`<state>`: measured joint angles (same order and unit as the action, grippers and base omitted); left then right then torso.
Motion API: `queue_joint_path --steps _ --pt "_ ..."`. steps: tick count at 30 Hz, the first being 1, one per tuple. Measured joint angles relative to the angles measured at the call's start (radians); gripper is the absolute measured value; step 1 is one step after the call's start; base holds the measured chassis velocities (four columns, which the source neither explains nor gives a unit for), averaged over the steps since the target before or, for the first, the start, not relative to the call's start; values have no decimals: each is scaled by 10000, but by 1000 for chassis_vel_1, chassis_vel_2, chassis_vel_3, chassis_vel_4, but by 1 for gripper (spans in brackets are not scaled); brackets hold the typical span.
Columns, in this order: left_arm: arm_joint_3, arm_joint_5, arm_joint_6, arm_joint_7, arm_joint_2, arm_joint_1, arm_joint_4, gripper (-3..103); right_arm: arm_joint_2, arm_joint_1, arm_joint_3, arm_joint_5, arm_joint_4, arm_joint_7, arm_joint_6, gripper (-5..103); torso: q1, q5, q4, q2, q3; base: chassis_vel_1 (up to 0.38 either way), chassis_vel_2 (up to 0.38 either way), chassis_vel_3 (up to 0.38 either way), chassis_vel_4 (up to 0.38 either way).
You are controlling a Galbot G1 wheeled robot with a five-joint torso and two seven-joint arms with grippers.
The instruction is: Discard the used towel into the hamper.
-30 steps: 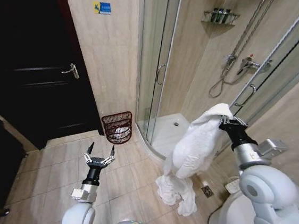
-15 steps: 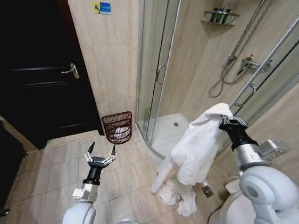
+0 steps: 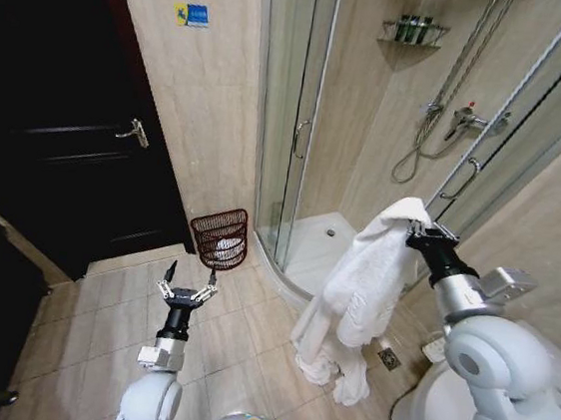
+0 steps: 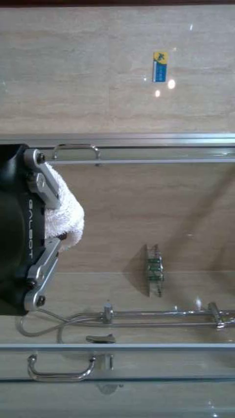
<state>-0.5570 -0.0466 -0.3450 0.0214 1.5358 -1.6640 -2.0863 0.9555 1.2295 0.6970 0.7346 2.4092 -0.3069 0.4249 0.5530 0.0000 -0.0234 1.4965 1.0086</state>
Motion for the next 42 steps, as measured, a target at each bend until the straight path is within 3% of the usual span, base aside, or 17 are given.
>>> queue_joint_path --steps 1,4,5,7,8,11,12,14,24,33,42 --pt "0 0 0 0 0 0 0 100 0 0 0 0 0 0 0 3 0 0 0 0 0 0 0 0 0" --pt "-25 -99 977 73 -86 83 -508 100 96 182 31 -71 117 75 -1 3 0 1 1 0 0 0 0 0 0" --pt "-25 -99 977 73 -86 83 -508 100 96 182 31 -71 117 75 -1 3 0 1 1 0 0 0 0 0 0" --pt "-142 -245 1670 75 -332 394 -793 100 184 345 94 -162 175 186 -1 3 0 0 0 0 0 0 0 0 0" --pt "-142 -245 1670 75 -332 394 -793 100 184 345 94 -162 175 186 -1 3 0 0 0 0 0 0 0 0 0" --pt "-295 -851 2902 -73 -923 1023 -1145 100 381 724 328 -380 191 499 -14 3 1 0 -1 0 0 0 0 0 0" --pt "-295 -851 2902 -73 -923 1023 -1145 100 381 724 328 -380 191 499 -14 3 1 0 -1 0 0 0 0 0 0" --pt "-320 -1203 3441 -141 -1369 1339 -1219 100 510 1025 640 -453 230 821 -22 3 1 -1 -3 0 0 0 0 0 0" --pt "-982 -2254 3893 -501 -2355 1724 -1253 100 809 1630 1437 -609 533 1245 -127 3 1 -1 0 0 0 0 0 0 0" --pt "-1189 -2508 3992 -500 -2668 1515 -1552 100 1342 1981 1421 -1087 737 1380 -251 3 0 0 0 0 0 0 0 0 0" --pt "-1213 -2480 4126 -502 -2669 1519 -1680 100 1406 2008 1452 -1123 778 1354 -255 3 0 0 0 0 0 0 0 0 0"
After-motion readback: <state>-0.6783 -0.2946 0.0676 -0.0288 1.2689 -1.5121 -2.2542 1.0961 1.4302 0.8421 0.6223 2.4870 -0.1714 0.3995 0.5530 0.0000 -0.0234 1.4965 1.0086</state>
